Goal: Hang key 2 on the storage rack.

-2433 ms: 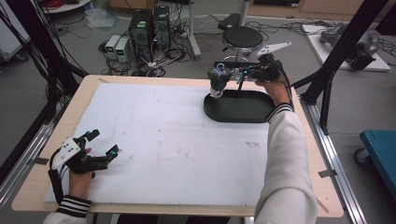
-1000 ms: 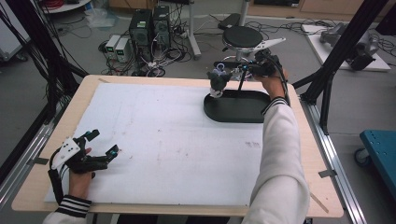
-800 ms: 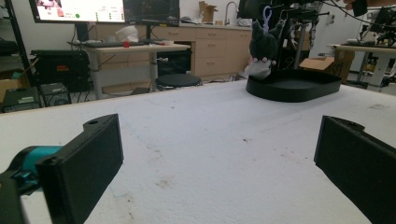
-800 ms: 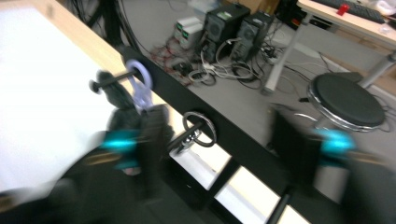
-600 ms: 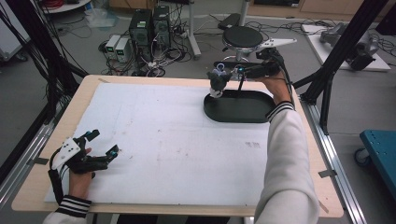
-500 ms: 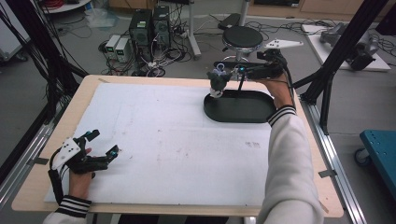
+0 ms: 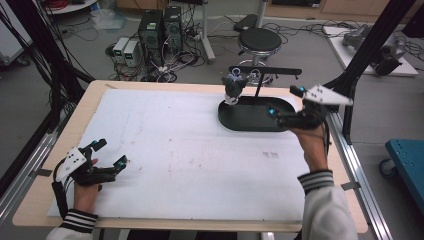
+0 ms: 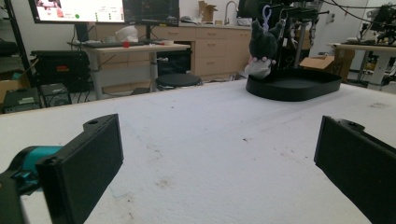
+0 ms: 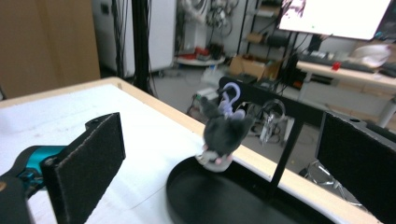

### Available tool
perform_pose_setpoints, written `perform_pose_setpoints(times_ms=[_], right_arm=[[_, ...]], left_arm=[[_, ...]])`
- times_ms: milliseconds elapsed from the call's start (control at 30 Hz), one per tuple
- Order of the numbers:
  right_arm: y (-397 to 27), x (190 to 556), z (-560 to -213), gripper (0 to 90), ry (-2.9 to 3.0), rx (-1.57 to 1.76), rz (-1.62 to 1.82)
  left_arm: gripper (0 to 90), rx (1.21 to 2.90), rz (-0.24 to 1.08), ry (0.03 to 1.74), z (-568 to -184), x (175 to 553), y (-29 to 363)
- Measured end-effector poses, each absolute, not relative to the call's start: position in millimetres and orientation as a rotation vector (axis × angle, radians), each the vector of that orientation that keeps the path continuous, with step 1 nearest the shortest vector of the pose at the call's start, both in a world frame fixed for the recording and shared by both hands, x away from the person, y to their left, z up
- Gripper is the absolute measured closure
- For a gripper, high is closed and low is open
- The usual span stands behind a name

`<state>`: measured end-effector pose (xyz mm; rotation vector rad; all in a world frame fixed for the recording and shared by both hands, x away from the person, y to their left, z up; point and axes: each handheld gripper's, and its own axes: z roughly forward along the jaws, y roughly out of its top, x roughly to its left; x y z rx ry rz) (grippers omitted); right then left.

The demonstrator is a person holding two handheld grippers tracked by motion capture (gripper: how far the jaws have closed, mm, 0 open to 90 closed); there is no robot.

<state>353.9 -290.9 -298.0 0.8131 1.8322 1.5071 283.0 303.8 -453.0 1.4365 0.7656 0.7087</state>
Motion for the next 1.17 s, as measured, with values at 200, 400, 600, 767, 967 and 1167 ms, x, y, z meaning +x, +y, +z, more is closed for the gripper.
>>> perform_pose_setpoints(times_ms=[200,400,600,767,967,1167], right_arm=[[-288,302,-354,0.8,1.767,0.813,1.518],[-284,279,-400,0.7,1.694,0.853,1.524],[-288,267,-428,0.8,1.645,0.868,1.497],[-295,264,-446,0.7,1.618,0.907,1.521],[-298,266,-452,0.8,1.609,0.927,1.533],[-296,265,-452,0.8,1.611,0.925,1.514]], left_arm=[[1.7,1.441,0.714,0.765,-453,283,304],[1.7,1.448,0.718,0.759,-453,282,303],[1.7,1.449,0.72,0.756,-453,282,303],[1.8,1.452,0.722,0.755,-453,282,303],[1.7,1.452,0.723,0.754,-453,282,303],[1.7,1.442,0.729,0.747,-453,281,303]])
